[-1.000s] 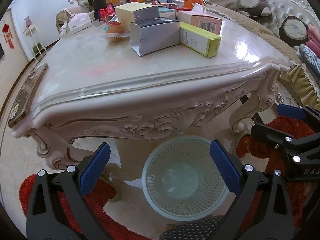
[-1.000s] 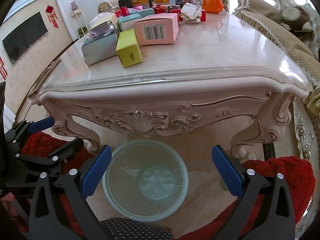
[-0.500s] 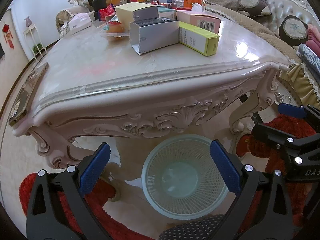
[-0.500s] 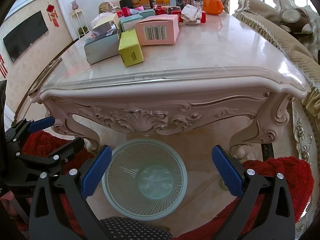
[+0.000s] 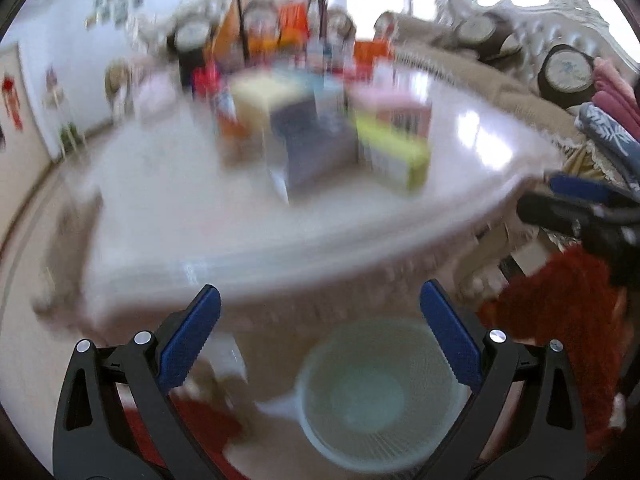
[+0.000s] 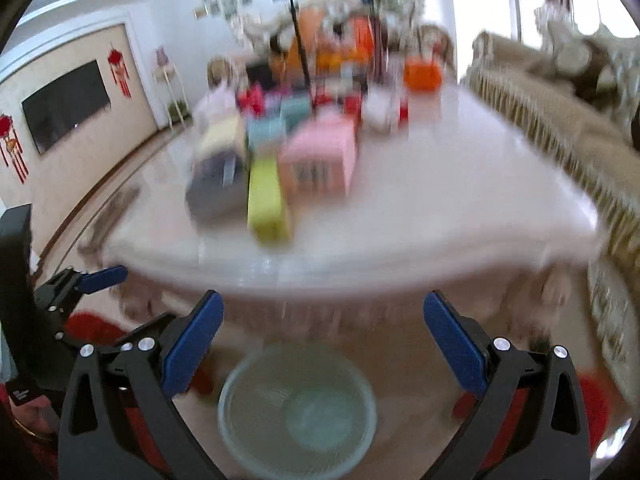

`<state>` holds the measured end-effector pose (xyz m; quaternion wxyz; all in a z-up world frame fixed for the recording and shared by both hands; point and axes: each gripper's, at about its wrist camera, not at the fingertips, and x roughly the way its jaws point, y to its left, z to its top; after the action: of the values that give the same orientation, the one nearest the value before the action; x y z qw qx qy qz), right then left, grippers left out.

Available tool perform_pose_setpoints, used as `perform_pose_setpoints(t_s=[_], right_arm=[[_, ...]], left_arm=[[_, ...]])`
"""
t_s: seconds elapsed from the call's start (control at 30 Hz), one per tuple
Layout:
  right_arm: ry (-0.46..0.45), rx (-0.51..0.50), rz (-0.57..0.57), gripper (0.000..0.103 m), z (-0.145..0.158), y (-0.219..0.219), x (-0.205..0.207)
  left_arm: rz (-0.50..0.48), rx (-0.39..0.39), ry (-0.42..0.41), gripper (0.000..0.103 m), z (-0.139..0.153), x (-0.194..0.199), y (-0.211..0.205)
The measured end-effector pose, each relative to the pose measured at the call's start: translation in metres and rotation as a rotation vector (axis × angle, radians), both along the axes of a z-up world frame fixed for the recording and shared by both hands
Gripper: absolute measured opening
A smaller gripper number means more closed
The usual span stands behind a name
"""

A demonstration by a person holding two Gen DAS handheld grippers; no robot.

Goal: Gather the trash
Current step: 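Grasp the pink box with the right tool while the left grasps the black box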

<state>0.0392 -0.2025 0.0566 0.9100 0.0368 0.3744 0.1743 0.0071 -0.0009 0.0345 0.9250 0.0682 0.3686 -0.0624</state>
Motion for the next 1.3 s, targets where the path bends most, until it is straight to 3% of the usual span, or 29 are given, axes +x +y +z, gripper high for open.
perform_pose_setpoints(t_s=[0.13,0.3,0.43,0.6,0.73,0.9,1.07,1.2,1.3], right_arm=[[-0.046,-0.077,-0.032,0.096,0.012,0.011,0.049],[-0.040,-0.094,-0.042,0.096,0.011,0.026,0.103],[-0.055,-0.170,-0.060,0.096,0.016,0.047,0.129],[0.004,-0.217,-0.022,0.096,0.004,0.068,0.155],[0.040,-0.300,-0.015,0.096,-0.009,0.074,0.166],[0.078,-0.218,0.020,0.096,-0.018,0.048,0.172],[0.100,-0.152,0.036,0.096,-0.023,0.023,0.171],[0.108,-0.170,0.056,0.095,-0.032,0.022,0.170],[0.071,-0.203,0.070,0.089,-0.033,0.030,0.167]], left_arm=[[-0.101,0.023,-0.063,0.097,0.015,0.037,0.004],[-0.231,-0.049,0.003,0.097,0.011,0.087,0.018],[-0.265,-0.096,0.045,0.097,0.008,0.114,0.028],[-0.296,-0.148,0.066,0.097,0.004,0.127,0.033],[-0.331,-0.141,0.073,0.097,0.002,0.132,0.026],[-0.385,-0.116,0.106,0.097,-0.003,0.145,0.017],[-0.436,-0.146,0.168,0.097,-0.013,0.145,0.016],[-0.451,-0.120,0.170,0.096,-0.017,0.139,0.013],[-0.430,-0.134,0.168,0.096,-0.014,0.145,0.012]])
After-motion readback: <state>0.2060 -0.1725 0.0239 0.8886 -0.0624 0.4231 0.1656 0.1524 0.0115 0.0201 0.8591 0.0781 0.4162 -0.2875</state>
